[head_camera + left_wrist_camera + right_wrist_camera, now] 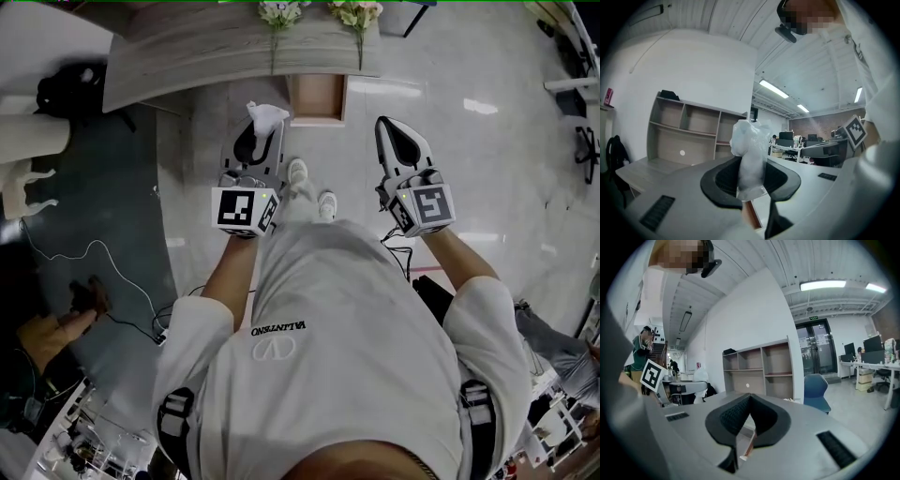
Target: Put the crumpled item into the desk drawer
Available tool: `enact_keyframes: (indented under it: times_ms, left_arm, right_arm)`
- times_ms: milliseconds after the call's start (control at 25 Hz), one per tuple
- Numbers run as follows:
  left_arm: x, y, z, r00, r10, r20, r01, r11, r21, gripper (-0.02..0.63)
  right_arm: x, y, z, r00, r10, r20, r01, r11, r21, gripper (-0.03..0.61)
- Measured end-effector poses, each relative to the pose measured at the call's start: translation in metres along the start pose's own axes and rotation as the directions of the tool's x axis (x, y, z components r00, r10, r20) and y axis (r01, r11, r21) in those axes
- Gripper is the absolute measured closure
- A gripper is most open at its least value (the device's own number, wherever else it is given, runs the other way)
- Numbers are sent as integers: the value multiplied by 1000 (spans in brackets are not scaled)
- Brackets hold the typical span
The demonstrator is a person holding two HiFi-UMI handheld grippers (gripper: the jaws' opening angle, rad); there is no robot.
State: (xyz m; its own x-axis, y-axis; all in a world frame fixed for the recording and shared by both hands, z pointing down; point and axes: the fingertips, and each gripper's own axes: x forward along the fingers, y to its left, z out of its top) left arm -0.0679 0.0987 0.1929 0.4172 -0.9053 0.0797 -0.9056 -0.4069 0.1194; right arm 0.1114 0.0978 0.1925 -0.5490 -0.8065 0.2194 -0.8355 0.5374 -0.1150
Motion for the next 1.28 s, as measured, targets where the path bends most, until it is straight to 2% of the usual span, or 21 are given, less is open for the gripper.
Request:
enact_keyframes:
  times_ms: [200,480,760,880,1080,1280]
  left_arm:
    - [33,12,-39,996,-49,-70,47,999,-22,509]
    - [70,30,-85,987,-86,-135,82,996,-30,509]
    - [100,34,-135,973,-110,-202,90,991,-103,509]
    - [112,35,-162,966,-109,-234,80,988,-133,509]
    - [140,36,-222,942,-97,-321,49,986,-157,509]
    - [161,48,-297,902,-42,-430,-32,986,-164,509]
  right_arm:
    - [46,1,-18,999,-16,-50,18,999,38,577]
    - [104,-4,-46,996,-51,-78,54,998,43,577]
    - [137,-20,-85,985,-95,-144,104,993,56,577]
    - [156,-26,-105,983,-88,-161,97,994,54,577]
    - [188,-47,-153,972,-96,-213,118,989,88,578]
    - [212,-69,-220,957,-89,-276,130,983,132,577]
